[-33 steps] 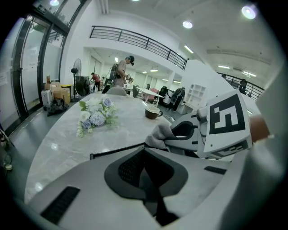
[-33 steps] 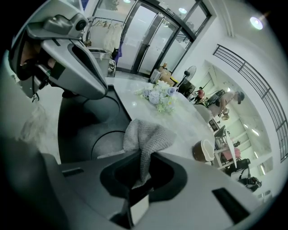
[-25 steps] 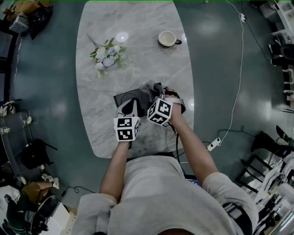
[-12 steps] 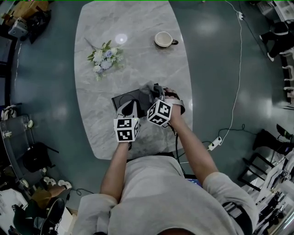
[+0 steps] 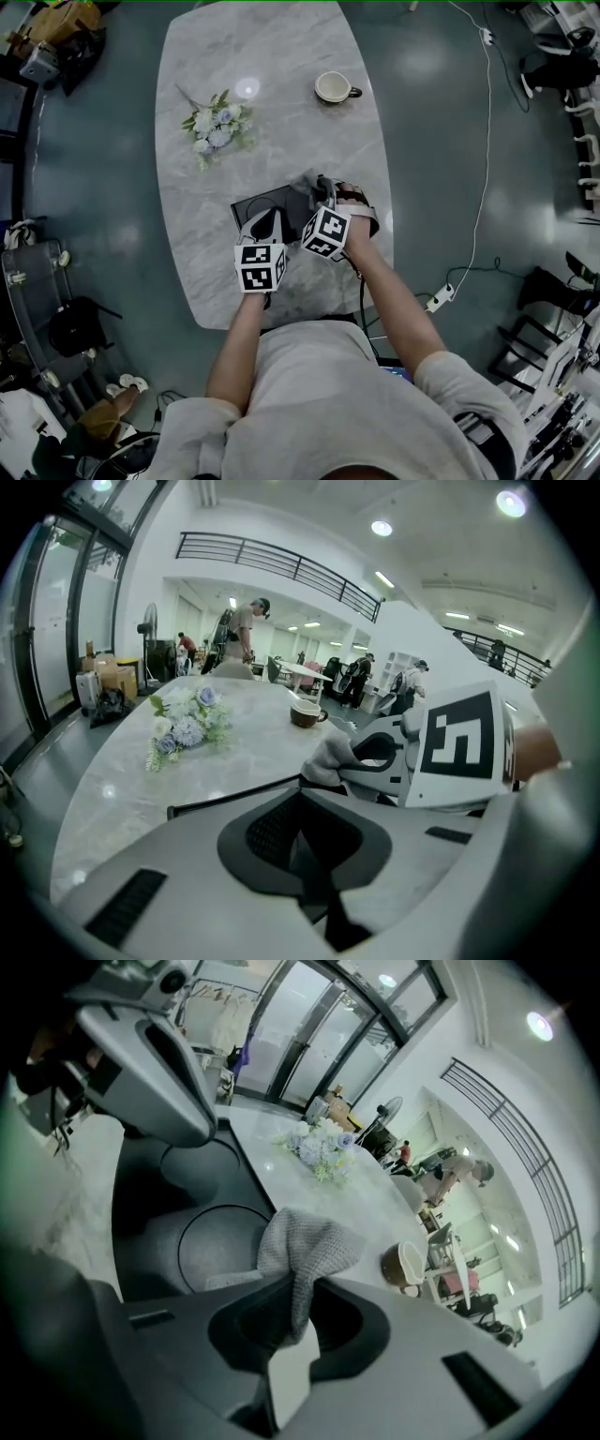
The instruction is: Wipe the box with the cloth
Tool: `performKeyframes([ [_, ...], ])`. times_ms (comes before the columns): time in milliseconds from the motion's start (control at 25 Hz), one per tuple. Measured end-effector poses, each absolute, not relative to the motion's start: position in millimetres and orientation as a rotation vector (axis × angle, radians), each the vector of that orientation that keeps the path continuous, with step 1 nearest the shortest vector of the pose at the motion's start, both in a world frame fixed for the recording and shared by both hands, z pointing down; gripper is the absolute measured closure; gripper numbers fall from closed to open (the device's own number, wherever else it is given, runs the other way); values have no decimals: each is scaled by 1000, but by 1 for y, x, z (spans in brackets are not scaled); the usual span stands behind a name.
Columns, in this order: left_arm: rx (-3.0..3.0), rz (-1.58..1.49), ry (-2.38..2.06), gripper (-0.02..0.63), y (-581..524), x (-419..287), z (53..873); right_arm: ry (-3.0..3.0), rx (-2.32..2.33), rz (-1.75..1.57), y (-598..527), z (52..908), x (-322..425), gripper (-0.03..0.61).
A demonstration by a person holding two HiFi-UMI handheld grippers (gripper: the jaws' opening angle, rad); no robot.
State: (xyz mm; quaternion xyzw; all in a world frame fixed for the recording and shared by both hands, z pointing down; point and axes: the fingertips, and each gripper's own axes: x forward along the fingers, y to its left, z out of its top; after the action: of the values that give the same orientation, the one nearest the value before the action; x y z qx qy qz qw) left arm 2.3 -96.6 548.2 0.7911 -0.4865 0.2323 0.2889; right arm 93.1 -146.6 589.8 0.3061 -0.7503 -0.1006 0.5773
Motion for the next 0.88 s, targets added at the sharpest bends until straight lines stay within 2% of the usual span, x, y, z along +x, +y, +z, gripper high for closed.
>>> performKeyframes([
  [160, 2117, 606, -1312, 591, -94, -3, 542, -1669, 696, -391, -144, 592, 93, 532],
  [360, 2122, 588, -1334, 591, -89, -16, 533, -1661, 813, -373, -146, 580, 98, 531],
  [720, 2177, 460, -1400, 591, -85, -44, 482, -2162, 1324, 233, -124, 491, 61, 532],
  [880, 2203, 394, -1461, 591, -80, -70, 453, -2294, 1434, 381, -108, 458, 41, 532],
])
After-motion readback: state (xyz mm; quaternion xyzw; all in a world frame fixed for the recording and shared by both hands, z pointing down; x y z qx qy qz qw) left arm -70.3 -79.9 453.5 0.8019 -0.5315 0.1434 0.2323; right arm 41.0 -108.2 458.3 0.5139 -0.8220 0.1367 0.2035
